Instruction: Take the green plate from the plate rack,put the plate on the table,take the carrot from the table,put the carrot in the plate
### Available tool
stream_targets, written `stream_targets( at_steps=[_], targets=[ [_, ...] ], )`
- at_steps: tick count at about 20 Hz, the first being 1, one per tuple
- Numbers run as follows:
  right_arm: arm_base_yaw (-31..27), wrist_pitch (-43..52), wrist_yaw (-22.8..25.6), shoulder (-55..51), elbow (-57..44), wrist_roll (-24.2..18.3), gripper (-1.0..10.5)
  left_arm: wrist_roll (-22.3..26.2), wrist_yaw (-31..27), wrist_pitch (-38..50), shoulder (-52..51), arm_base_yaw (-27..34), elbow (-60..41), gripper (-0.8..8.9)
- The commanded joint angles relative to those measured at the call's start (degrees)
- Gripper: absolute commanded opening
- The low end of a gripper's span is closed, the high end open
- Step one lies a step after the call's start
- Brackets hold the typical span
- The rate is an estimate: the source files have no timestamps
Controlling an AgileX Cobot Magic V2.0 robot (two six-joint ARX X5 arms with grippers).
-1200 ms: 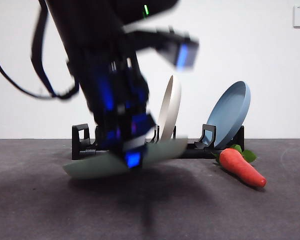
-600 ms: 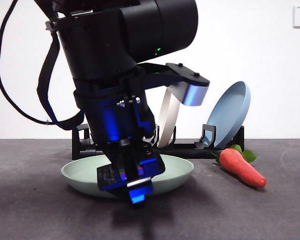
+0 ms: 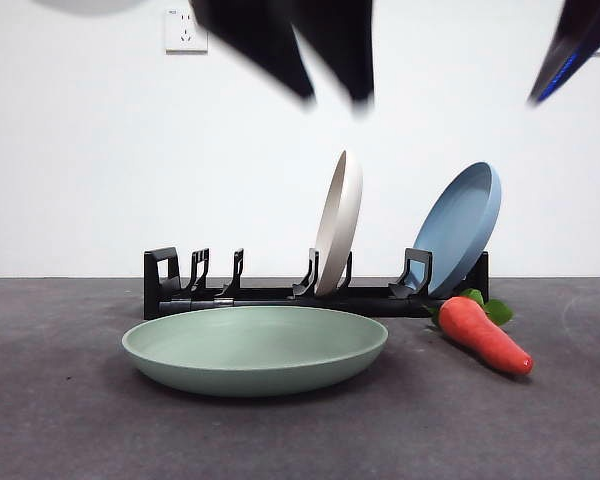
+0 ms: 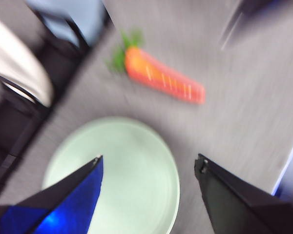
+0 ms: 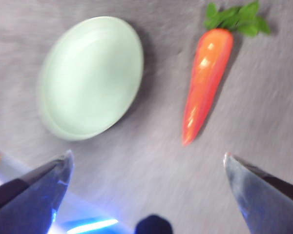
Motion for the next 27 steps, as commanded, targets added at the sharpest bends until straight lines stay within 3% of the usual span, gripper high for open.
stream_targets(
  at_steps=[1,7,10,12,15,18,21,23,27],
  targets=[
    [3.3,5.9,4.4,6.3,0.2,1.0,6.2,-4.9,0.1,-2.3,-5.0,-0.1,2.6,3.18],
    [9.6,25.3,17.6,22.3,0.2,4.5,6.2,-8.0,-0.2,-5.0,-17.2,-0.1,5.2,3.18],
    [11.1,30.3,21.3,28.1,0.2,4.7,6.2,-9.7,-0.2,-7.4,-20.5,-0.1,5.1,3.18],
    [11.6,33.0,23.1,30.9,0.2,5.1,5.6,-10.8,-0.1,-8.6,-21.6,-0.1,5.2,3.18],
    [11.8,35.6,23.8,33.2,0.2,5.8,5.6,-10.9,-0.1,-10.0,-21.9,-0.1,5.1,3.18],
    [11.8,36.7,24.0,34.9,0.2,6.6,4.2,-12.1,-0.1,-10.4,-21.9,-0.1,5.2,3.18],
    [11.8,36.7,25.4,35.4,0.2,7.6,3.6,-12.1,-0.2,-10.4,-21.9,-0.1,5.1,3.18],
    [11.8,37.1,25.3,35.4,0.2,7.6,1.8,-12.1,-0.3,-10.4,-21.9,-0.1,5.1,3.18],
    [11.7,37.0,25.2,35.4,0.2,8.4,1.0,-12.1,-0.3,-10.4,-21.9,-0.1,5.2,3.18]
  ],
)
